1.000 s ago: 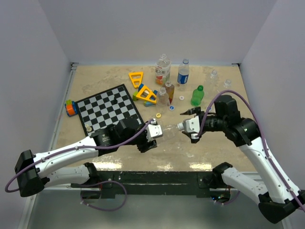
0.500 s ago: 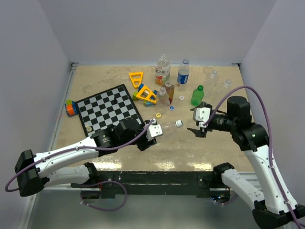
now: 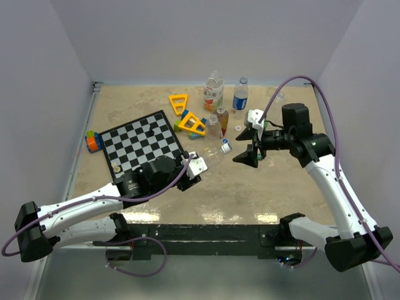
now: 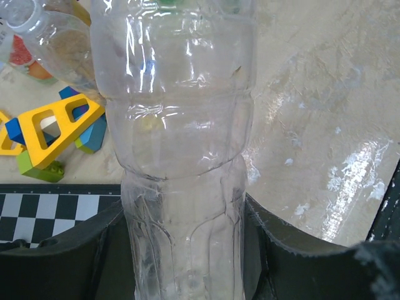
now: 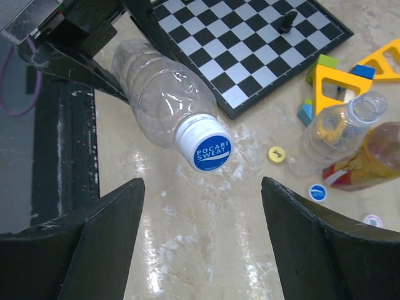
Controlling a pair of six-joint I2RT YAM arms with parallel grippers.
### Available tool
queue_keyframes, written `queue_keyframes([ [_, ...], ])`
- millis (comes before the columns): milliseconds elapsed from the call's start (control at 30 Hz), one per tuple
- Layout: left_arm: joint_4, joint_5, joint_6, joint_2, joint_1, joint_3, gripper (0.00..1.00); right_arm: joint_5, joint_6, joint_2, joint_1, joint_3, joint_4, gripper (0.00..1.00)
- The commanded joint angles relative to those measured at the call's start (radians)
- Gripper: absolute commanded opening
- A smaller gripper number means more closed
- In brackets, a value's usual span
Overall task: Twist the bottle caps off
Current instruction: Unscrew the bottle cap from the plastic bottle.
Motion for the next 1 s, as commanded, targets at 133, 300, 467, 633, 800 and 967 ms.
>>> queue_keyframes([
  [133,0.067,-0.056,0.014,-0.01,-0.005,-0.016,0.0,-0.135,0.111,0.057,-0.003,0.019,0.03,0.81],
  [300,0.064,-0.049,0.012,-0.004,-0.005,-0.01,0.0,-0.13,0.181,0.095,-0.003,-0.009,0.073,0.8],
  [467,0.067,-0.033,0.012,-0.001,-0.006,-0.013,0.0,-0.188,0.188,0.138,-0.003,0.025,0.064,0.8],
  [633,0.067,-0.023,0.014,0.005,-0.005,-0.015,0.0,-0.233,0.181,0.173,-0.003,0.066,0.034,0.79],
  [800,0.066,-0.023,0.017,0.005,-0.005,-0.016,0.0,-0.282,0.155,0.179,-0.003,0.096,-0.002,0.72],
  [967,0.066,-0.015,0.018,0.008,-0.005,-0.015,0.0,-0.305,0.159,0.172,-0.003,0.099,-0.001,0.64],
])
